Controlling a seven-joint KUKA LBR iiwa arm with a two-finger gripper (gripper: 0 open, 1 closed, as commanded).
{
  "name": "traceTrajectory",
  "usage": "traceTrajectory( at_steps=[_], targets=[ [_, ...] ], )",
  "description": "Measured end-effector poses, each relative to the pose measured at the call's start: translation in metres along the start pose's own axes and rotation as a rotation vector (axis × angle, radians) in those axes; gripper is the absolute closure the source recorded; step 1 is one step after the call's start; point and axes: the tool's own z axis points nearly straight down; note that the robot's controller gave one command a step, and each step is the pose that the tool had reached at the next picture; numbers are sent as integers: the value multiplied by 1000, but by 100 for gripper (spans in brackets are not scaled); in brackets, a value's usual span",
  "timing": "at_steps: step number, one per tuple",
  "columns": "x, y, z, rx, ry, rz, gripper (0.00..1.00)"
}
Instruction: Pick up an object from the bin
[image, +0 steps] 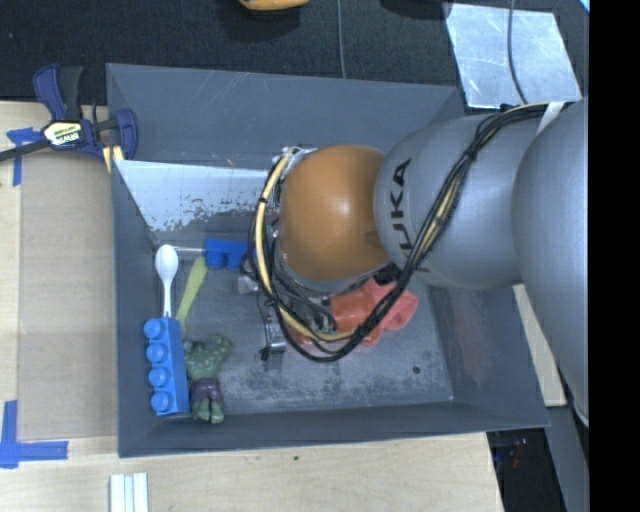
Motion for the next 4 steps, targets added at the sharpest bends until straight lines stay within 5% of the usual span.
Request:
traceTrajectory(
  at_steps=[1, 2, 3, 4],
  targets=[
    [-9, -18, 28, -1, 4, -26, 0],
    [-9, -47, 16, -1, 3, -12, 0],
    [8, -108, 23, 0, 2, -319, 0],
    [-34, -135, 65, -1, -11, -226, 0]
  ],
)
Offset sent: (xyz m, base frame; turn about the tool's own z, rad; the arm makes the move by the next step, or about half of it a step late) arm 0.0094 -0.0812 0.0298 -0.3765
